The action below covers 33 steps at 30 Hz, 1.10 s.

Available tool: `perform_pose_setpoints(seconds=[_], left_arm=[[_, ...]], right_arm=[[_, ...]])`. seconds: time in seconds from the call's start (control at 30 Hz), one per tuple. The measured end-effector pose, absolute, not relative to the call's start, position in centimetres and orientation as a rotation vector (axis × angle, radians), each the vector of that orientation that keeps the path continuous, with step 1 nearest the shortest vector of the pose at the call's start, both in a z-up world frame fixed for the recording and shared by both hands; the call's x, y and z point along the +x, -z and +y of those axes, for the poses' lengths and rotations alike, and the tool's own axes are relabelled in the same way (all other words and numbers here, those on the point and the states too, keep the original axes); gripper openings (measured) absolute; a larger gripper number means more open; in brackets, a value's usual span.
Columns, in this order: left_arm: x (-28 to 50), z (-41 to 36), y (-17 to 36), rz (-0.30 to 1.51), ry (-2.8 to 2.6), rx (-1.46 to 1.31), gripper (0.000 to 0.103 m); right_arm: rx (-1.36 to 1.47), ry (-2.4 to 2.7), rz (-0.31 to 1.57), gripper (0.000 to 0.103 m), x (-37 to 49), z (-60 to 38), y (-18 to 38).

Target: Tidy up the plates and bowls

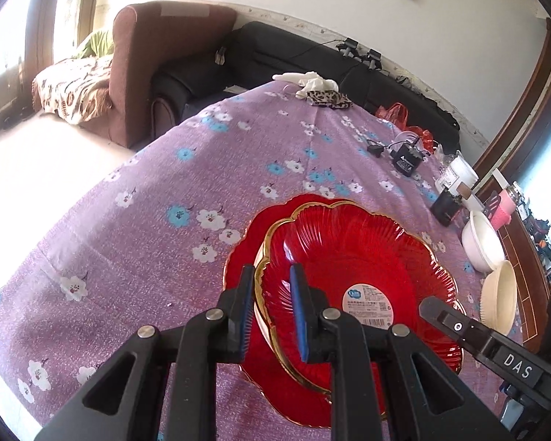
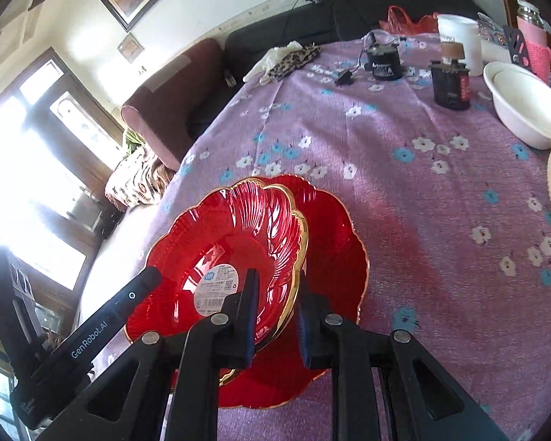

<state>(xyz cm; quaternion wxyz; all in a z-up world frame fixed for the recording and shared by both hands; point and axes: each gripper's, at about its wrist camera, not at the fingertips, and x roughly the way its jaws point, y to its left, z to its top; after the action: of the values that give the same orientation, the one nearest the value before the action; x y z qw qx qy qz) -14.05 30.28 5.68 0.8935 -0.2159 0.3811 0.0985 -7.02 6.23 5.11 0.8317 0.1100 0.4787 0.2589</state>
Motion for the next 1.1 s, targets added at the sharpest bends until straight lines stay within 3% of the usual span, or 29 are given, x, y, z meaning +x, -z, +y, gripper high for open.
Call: perform_pose_setpoints(seconds=[0.2, 0.27, 0.4, 0.57, 0.63, 0.8, 0.9, 1.1], left_arm=[[-13.8, 30.6, -5.3, 0.796, -0.202, -0.459, 0.018], [-13.7, 30.5, -5.3, 0.799, -0.196, -0.458, 0.024], [-13.9, 30.1, -5.8, 0.777, -0.191, -0.445, 0.045], [-14.9, 29.9, -7.2, 0.727, -0.202, -0.436, 0.06], [-15.5, 29.8, -8.0, 0.699, -0.217, -0.427, 0.064], [-17.3, 29.0, -10.1, 0.615, -0.285, -0.361, 0.079], [-18.1, 28.2, -11.2, 0.582, -0.289, -0.334, 0.08], [-19.1, 25.4, -12.8, 0.55, -0.224, -0.289, 0.081]], right_arm=[[0.21, -0.545, 1.017, 0.021, -6.8, 6.8, -4.8], [0.202, -0.542, 1.012, 0.021, -6.6, 6.9, -4.7], [0.203, -0.532, 1.014, 0.023, -6.7, 6.9, -4.6], [0.204, -0.541, 0.984, 0.03, -7.1, 6.7, -5.2], [0.199, -0.536, 0.964, 0.039, -7.4, 6.4, -5.6], [0.201, -0.537, 0.901, 0.049, -8.7, 5.0, -7.1], [0.21, -0.538, 0.863, 0.06, -9.5, 3.6, -7.8], [0.25, -0.496, 0.83, 0.061, -10.9, -1.5, -8.3]])
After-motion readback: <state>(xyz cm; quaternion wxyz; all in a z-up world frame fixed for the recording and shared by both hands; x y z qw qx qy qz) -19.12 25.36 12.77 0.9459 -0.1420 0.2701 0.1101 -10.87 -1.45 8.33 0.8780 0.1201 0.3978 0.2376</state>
